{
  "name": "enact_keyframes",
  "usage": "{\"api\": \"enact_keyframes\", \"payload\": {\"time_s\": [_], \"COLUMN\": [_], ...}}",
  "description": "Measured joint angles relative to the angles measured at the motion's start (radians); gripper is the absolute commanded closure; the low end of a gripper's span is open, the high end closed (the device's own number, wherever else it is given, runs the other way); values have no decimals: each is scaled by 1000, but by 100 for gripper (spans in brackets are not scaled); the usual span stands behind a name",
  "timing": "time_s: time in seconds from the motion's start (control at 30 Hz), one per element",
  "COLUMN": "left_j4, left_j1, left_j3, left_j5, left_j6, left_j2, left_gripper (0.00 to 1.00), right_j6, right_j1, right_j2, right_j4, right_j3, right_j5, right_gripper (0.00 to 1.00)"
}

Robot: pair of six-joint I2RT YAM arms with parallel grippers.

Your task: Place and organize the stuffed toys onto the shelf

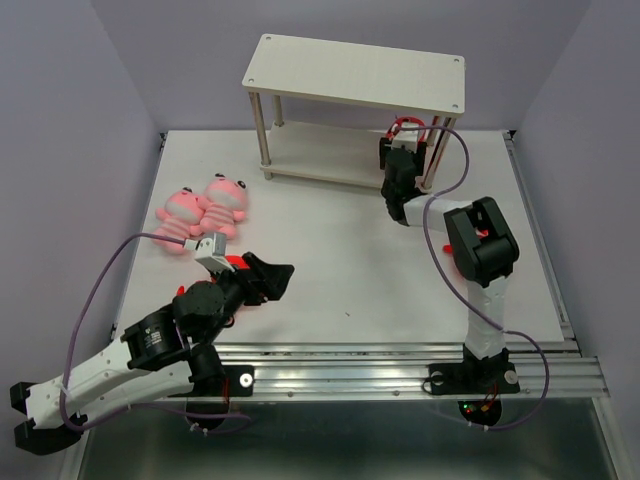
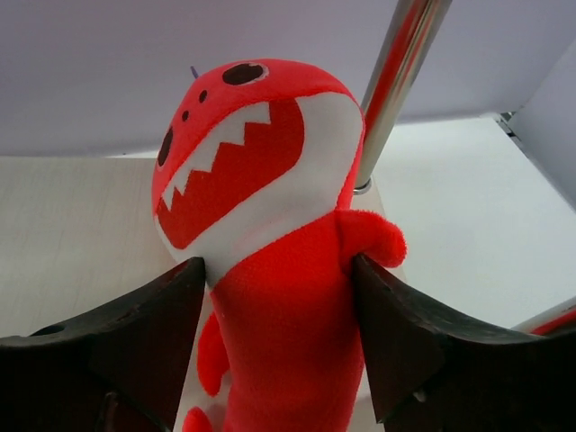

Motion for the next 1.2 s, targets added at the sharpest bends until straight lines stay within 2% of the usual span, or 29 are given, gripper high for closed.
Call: {"api": "enact_keyframes", "payload": {"time_s": [0.2,0.43,0.73,1.03,1.2], "left_j4": [14,16,31,47,52], "left_j1": [0,0,0,0,0], "left_j3": [-14,-18,-18,-20,-20], "left_j5": [12,23,39,47,58], "left_j6": [0,0,1,12,17], "left_j2": [-3,-5,-8,-21,-24], "left_gripper": [1,1,1,1,1], "right_j6": [4,24,67,85,42], "right_j1": [0,0,0,0,0], "right_j2": [-34,-88,-172,-304,-362], "right_j4": [1,-5,-63,-140,-178], "right_j3": [-35,-47,-66,-148,-193], "right_j5": [-45,-85,-175,-387,-533], "right_gripper": [13,5,1,0,0]}}
